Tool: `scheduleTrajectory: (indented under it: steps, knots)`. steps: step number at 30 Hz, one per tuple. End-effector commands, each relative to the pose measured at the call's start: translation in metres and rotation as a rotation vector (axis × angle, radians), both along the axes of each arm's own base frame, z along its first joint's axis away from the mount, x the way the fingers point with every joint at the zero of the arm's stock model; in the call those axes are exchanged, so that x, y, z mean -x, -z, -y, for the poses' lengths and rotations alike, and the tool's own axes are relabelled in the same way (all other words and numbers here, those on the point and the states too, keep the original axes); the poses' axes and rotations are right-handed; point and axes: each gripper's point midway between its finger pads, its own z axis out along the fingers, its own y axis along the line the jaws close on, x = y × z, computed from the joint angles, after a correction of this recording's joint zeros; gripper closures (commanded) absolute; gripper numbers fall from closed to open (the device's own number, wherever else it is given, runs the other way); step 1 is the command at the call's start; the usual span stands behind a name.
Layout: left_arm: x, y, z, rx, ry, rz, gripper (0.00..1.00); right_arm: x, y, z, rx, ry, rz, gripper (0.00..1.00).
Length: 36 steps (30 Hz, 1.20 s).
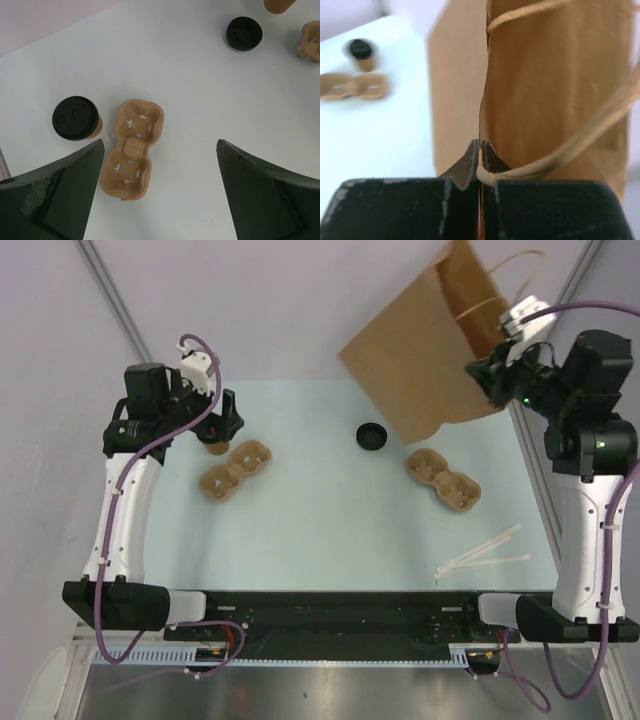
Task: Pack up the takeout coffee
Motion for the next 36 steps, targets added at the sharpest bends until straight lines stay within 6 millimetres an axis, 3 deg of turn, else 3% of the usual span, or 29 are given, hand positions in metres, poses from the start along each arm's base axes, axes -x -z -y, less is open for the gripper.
scheduleTrajectory:
  steps: [1, 5, 13, 15, 22, 25, 28, 29, 31, 32, 36]
  knots:
    - [0.007, -0.009, 0.001, 0.03, -0.017, 0.021, 0.01, 0.014, 0.009, -0.046, 0.039, -0.153, -0.006, 1.0]
    - [0.008, -0.005, 0.001, 0.036, -0.028, 0.013, 0.0, 0.021, 0.033, -0.082, 0.051, -0.241, -0.071, 1.0]
    - [0.014, 0.01, 0.007, 0.086, -0.026, -0.029, 0.0, 0.04, 0.098, -0.133, 0.135, -0.392, -0.204, 1.0]
    - [0.015, 0.014, 0.007, 0.091, -0.029, -0.034, 0.0, 0.049, 0.107, -0.146, 0.167, -0.44, -0.2, 1.0]
    - [0.016, 0.013, 0.014, 0.132, -0.01, -0.039, 0.0, 0.044, 0.141, -0.176, 0.225, -0.377, -0.258, 1.0]
    - [0.018, 0.011, 0.019, 0.165, 0.004, -0.046, 0.0, 0.057, 0.155, -0.193, 0.243, -0.425, -0.279, 1.0]
    - [0.02, 0.007, 0.024, 0.202, 0.015, -0.038, 0.01, 0.075, 0.161, -0.207, 0.253, -0.496, -0.291, 0.9]
    - [0.022, 0.005, 0.028, 0.219, 0.031, -0.038, 0.01, 0.083, 0.161, -0.216, 0.257, -0.525, -0.284, 0.78]
    - [0.023, -0.002, 0.032, 0.248, 0.041, -0.022, 0.01, 0.087, 0.163, -0.222, 0.269, -0.539, -0.285, 0.65]
    - [0.024, -0.005, 0.035, 0.262, 0.061, -0.017, 0.01, 0.09, 0.162, -0.226, 0.269, -0.554, -0.281, 0.53]
    - [0.031, -0.017, 0.048, 0.333, 0.098, -0.027, 0.03, 0.103, 0.156, -0.239, 0.264, -0.622, -0.282, 0.34]
